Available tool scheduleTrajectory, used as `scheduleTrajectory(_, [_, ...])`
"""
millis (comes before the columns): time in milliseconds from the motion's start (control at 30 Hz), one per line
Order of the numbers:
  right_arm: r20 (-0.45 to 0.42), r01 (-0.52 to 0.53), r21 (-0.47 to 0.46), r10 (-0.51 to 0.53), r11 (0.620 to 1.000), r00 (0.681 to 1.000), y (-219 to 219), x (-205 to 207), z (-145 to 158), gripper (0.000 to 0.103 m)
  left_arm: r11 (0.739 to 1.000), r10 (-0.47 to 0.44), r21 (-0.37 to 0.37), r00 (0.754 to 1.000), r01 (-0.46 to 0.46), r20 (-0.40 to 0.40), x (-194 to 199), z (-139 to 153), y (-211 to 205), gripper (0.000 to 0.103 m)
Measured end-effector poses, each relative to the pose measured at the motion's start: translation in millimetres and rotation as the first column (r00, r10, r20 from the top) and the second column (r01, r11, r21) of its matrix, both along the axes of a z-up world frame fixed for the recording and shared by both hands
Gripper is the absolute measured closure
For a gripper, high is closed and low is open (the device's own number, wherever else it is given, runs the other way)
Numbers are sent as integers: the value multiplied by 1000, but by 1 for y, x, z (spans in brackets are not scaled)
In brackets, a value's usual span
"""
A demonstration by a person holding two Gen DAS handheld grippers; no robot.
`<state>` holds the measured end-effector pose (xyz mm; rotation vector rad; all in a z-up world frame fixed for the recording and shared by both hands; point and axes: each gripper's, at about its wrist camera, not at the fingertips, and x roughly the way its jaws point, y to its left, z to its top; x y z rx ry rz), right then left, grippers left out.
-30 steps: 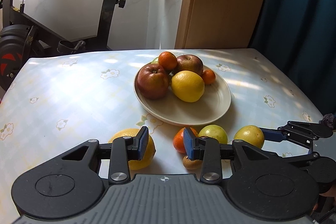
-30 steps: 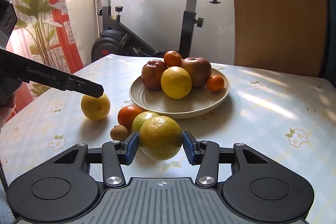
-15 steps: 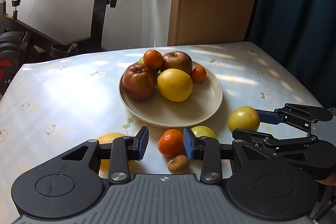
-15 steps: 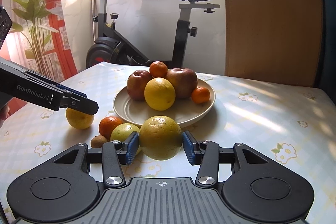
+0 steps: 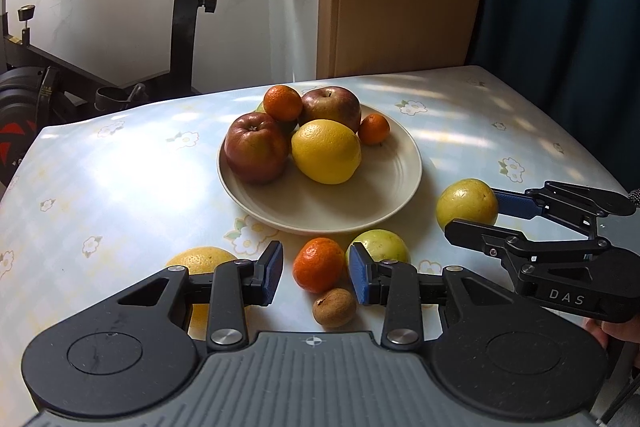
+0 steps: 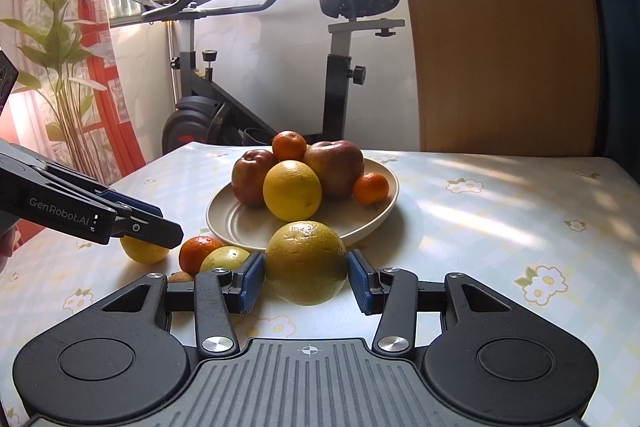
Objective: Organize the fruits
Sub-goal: 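Lift the grapefruit with the right tool while the left tool grasps the brown kiwi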
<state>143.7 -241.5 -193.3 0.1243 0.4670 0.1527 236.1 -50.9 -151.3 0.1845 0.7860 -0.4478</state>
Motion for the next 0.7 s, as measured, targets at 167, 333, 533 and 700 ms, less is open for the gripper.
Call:
scheduleTrajectory(167, [-5,3,-3,-3,1000,1000,2,-1,-1,61,1000,-8,-6,1000,8,-21,-2,-5,2,65])
scheduleTrajectory(333, [-5,3,8,-3,1000,1000,2,-1,-2,61,1000,-20,-12,999,20,-47,-3,-15,2,65])
scheduleTrajectory(533, [-10,6,15,-6,1000,1000,1,0,-2,61,1000,-24,-13,995,23,-94,1,-27,-2,65])
scheduleTrajectory(700, [-14,11,22,-11,1000,1000,0,0,-4,61,1000,-6,-15,992,4,-126,6,-34,-2,65])
